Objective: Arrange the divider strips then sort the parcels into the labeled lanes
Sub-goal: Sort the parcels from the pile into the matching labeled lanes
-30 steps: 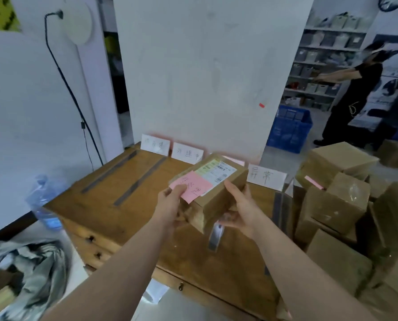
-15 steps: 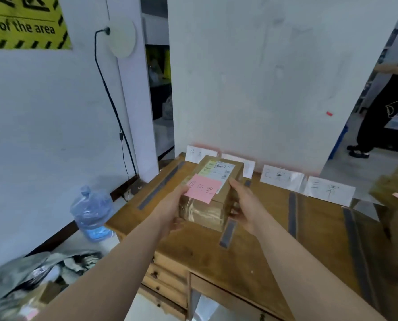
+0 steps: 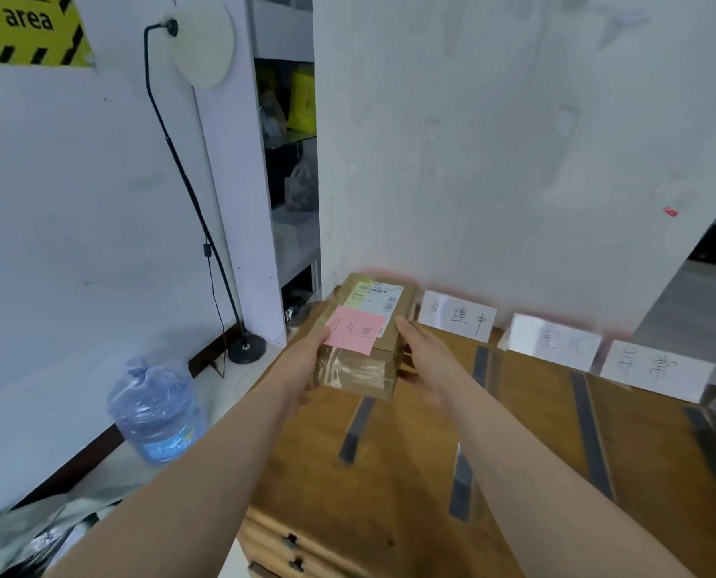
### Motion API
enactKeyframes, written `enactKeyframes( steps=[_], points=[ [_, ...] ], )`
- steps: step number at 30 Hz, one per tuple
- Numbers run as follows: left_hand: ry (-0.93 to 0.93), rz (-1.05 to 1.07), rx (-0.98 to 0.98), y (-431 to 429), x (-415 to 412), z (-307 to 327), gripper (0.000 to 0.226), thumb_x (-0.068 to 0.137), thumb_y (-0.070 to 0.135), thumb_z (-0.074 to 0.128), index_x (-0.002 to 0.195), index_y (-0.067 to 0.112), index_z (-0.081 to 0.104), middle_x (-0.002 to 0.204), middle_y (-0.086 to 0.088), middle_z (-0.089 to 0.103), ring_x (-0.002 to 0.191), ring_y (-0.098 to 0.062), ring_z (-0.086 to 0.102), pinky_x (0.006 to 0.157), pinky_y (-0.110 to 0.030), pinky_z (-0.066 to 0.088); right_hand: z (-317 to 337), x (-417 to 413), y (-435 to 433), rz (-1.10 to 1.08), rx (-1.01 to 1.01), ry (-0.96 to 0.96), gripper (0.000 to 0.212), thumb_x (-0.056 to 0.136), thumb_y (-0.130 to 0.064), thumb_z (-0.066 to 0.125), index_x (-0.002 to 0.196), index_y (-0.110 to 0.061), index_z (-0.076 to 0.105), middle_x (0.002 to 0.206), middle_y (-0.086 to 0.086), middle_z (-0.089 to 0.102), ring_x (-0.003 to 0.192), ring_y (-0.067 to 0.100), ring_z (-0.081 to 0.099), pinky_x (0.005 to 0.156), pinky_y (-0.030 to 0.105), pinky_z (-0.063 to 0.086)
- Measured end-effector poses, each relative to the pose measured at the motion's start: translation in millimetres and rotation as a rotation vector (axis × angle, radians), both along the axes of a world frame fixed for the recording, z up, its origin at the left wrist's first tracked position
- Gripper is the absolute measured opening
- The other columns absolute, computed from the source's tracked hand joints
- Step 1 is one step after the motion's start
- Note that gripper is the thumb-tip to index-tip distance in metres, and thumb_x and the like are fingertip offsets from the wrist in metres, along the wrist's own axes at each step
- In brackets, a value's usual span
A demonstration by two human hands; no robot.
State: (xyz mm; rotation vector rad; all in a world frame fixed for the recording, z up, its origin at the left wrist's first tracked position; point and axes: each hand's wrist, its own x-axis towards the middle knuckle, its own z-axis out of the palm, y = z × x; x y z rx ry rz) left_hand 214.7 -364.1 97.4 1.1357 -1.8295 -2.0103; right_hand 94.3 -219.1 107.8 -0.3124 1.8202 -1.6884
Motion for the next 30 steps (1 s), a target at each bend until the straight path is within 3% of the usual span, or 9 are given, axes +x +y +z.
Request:
enactKeyframes(
  steps=[3,6,11,14,16,20,22,25,30],
  points=[
    [0.020,-0.069,-0.082,-32.0,-28.7,-6.8,0.031,0.099,0.051,0.041,0.106,0.033,0.065,0.110,0.005,0.071,0.107,-0.016,0.061,0.101,-0.040,0.041,-7.7,-26.1,-32.6,-0.047,0.000,0.007,0.015,0.099,-0.036,0.050,0.102,-0.032,0.064,0.104,-0.005,0.072,0.093,0.012,0.067,0.072,0.026,0.053],
    [0.042,-0.089,-0.095,-65.6,-55.6,-18.4,0.037,0.099,0.040,0.045,0.124,0.022,0.065,0.121,-0.002,0.069,0.109,-0.022,0.065,0.103,-0.046,0.046,-18.3,-50.4,-66.8,-0.091,0.024,0.004,0.015,0.100,-0.033,0.050,0.092,-0.034,0.062,0.100,-0.003,0.073,0.091,0.013,0.068,0.070,0.024,0.054],
    [0.013,-0.200,-0.125,-113.0,-103.8,-42.1,0.036,0.101,0.034,0.045,0.124,0.013,0.062,0.110,-0.003,0.073,0.107,-0.027,0.066,0.102,-0.050,0.047,-48.3,-88.8,-107.3,-0.158,0.075,-0.006,0.014,0.101,-0.030,0.048,0.096,-0.033,0.061,0.106,-0.001,0.072,0.100,0.016,0.066,0.091,0.035,0.054],
    [-0.013,-0.256,-0.137,-139.5,-135.5,-58.3,0.033,0.101,0.034,0.047,0.125,0.017,0.061,0.110,-0.001,0.072,0.107,-0.025,0.065,0.101,-0.047,0.048,-67.9,-108.5,-125.9,-0.217,0.109,-0.009,0.025,0.101,-0.030,0.047,0.120,-0.023,0.061,0.111,-0.001,0.070,0.104,0.017,0.065,0.094,0.040,0.053],
    [-0.042,-0.299,-0.119,-157.5,-155.0,-71.9,0.031,0.100,0.034,0.050,0.123,0.017,0.062,0.107,0.001,0.073,0.101,-0.021,0.068,0.096,-0.044,0.052,-80.7,-120.5,-137.2,-0.267,0.150,-0.003,0.031,0.101,-0.031,0.048,0.127,-0.019,0.058,0.111,-0.002,0.070,0.103,0.015,0.064,0.091,0.038,0.055],
    [-0.081,-0.372,-0.094,-182.7,-186.2,-100.0,0.021,0.099,0.029,0.055,0.118,0.024,0.061,0.102,0.008,0.072,0.093,-0.013,0.070,0.077,-0.029,0.057,-104.1,-140.0,-156.2,-0.333,0.211,-0.010,0.029,0.100,-0.031,0.049,0.125,-0.019,0.059,0.097,-0.011,0.067,0.091,0.005,0.062,0.067,0.020,0.051],
    [-0.084,-0.379,-0.077,-190.4,-197.6,-111.6,0.017,0.099,0.025,0.056,0.116,0.027,0.059,0.101,0.011,0.071,0.089,-0.007,0.069,0.066,-0.021,0.054,-117.1,-149.1,-165.6,-0.368,0.235,-0.037,0.027,0.100,-0.031,0.049,0.122,-0.019,0.060,0.097,-0.009,0.068,0.091,0.007,0.063,0.069,0.022,0.053],
    [-0.092,-0.391,-0.070,-198.0,-210.9,-124.2,0.026,0.099,0.023,0.055,0.125,0.028,0.056,0.096,0.017,0.067,0.087,-0.003,0.066,0.054,-0.014,0.052,-134.6,-160.7,-177.7,-0.416,0.274,-0.074,0.026,0.100,-0.031,0.048,0.120,-0.021,0.061,0.102,-0.005,0.069,0.098,0.014,0.064,0.086,0.035,0.056],
    [-0.100,-0.391,-0.094,-204.6,-226.8,-138.0,0.037,0.100,0.021,0.053,0.137,0.019,0.051,0.102,0.014,0.064,0.093,-0.006,0.063,0.062,-0.018,0.051,-150.8,-174.8,-189.1,-0.428,0.302,-0.048,0.025,0.101,-0.033,0.046,0.116,-0.024,0.063,0.100,-0.006,0.071,0.093,0.010,0.066,0.078,0.029,0.057]
  ],
)
